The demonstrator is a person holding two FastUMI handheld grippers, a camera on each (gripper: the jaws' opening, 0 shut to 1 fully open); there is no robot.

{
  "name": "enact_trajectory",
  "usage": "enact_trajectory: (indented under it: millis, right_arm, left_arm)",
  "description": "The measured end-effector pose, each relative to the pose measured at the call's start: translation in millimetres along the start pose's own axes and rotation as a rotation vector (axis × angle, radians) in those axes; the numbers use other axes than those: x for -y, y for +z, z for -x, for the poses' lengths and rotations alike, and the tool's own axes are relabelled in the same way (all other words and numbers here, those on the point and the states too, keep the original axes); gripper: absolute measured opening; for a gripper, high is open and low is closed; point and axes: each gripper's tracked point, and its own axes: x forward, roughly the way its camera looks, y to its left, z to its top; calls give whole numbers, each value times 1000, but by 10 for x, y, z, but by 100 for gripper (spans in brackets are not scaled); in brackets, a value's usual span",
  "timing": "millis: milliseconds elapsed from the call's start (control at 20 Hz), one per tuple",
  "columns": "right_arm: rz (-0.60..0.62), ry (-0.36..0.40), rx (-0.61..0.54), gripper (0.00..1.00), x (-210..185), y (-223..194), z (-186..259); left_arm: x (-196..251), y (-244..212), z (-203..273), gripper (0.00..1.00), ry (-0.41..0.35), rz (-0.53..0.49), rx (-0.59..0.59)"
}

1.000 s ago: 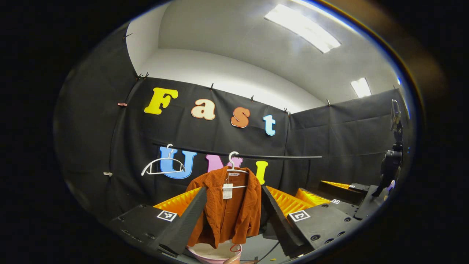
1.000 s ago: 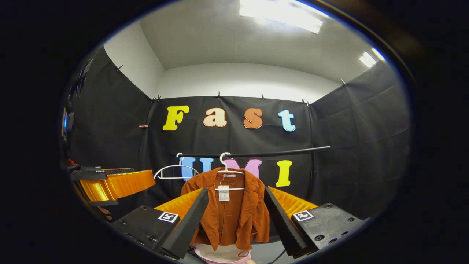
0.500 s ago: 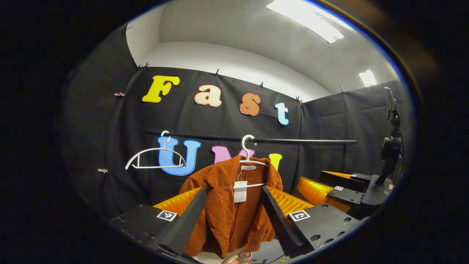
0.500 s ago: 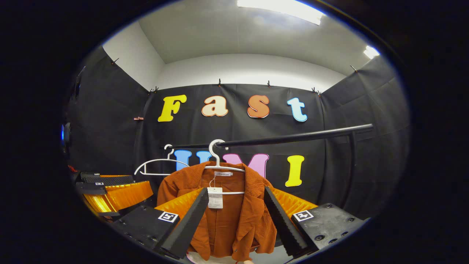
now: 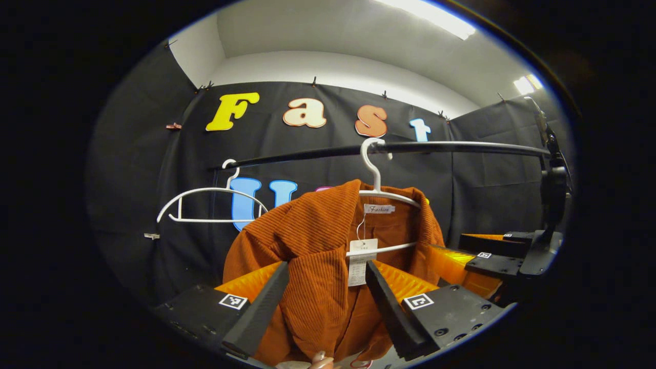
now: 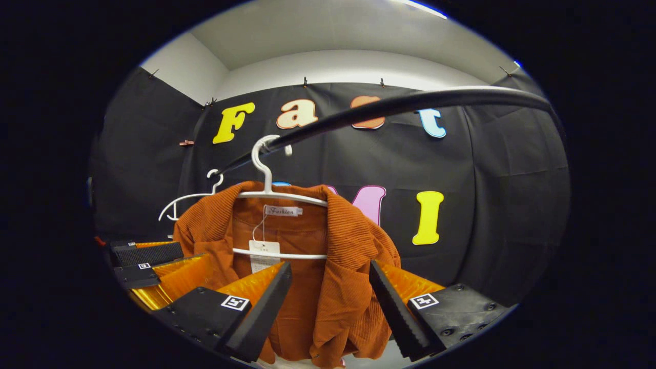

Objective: Grasp the clothes on the hanger with both hands and then place them into the laundry hamper below.

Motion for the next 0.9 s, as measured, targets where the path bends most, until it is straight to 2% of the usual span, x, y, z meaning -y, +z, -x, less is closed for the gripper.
enact_trajectory:
  millis: [100, 150, 200, 450, 600, 650, 700, 850, 900]
  right_arm:
    - [-7, 4, -37, 98, 48, -154, -148]
    - [-13, 9, -51, 98, 66, -214, -204]
    - [-21, 10, -60, 98, 86, -263, -261]
    - [-53, 13, -113, 98, 109, -520, -561]
    - [-38, 11, -114, 97, 164, -588, -740]
    - [-37, 23, -115, 83, 156, -601, -813]
    - [-32, 41, -126, 66, 160, -625, -876]
    - [-1, 6, -103, 15, 464, -571, -1069]
    - [-13, -10, -96, 15, 580, -549, -1093]
  left_arm:
    - [-53, -93, -149, 95, 31, -5, -20]
    - [-62, -129, -208, 92, 39, -1, -33]
    - [-68, -164, -256, 95, 45, 6, -43]
    - [-113, -172, -439, 95, 82, 8, -30]
    - [-95, -267, -616, 95, 53, -1, -56]
    - [-135, -305, -682, 92, 60, 6, -65]
    - [-223, -282, -672, 86, 82, 11, -62]
    - [-451, -222, -796, 19, 128, 33, -66]
    - [-472, -230, -821, 14, 133, 42, -77]
